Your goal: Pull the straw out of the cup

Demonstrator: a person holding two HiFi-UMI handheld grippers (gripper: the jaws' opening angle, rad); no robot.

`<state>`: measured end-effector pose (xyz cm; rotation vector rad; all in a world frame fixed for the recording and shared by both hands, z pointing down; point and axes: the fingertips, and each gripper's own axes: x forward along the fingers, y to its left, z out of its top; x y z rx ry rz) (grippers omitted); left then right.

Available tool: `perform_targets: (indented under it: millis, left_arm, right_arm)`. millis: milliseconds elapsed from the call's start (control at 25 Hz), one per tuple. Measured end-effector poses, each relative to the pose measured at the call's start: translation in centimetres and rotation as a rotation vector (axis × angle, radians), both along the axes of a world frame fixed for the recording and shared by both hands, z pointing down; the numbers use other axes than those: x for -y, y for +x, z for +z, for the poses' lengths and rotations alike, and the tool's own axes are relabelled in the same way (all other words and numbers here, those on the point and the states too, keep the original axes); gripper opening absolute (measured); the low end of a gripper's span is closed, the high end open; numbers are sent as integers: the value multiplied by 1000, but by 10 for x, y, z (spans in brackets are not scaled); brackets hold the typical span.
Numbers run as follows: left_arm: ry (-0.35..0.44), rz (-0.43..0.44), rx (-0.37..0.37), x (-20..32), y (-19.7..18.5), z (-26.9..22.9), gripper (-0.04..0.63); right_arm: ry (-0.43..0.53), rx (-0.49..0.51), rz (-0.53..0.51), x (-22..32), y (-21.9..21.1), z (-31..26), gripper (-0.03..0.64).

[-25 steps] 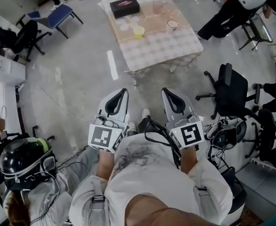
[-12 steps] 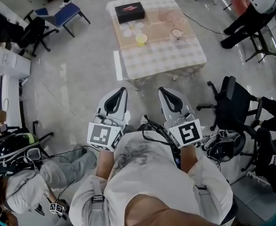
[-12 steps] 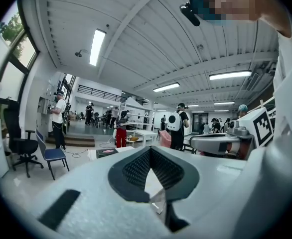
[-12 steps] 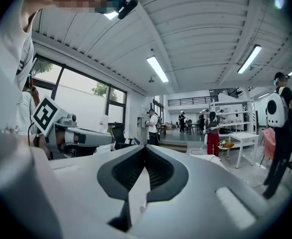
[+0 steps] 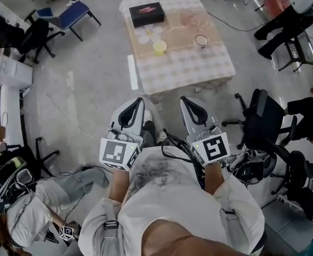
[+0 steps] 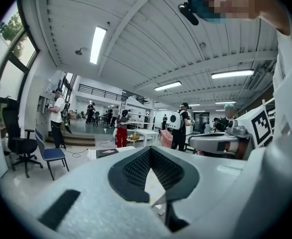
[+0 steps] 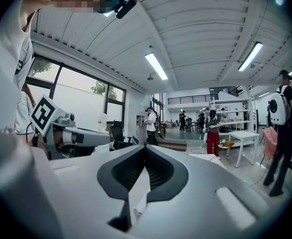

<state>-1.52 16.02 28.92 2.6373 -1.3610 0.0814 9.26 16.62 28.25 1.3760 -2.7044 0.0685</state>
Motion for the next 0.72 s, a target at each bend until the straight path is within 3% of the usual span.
perform_targets:
  millis: [720]
  left_arm:
    - [-17, 73, -12, 132, -9, 10, 3]
  right_arm:
    - [-39, -42, 32, 127, -23, 12, 9]
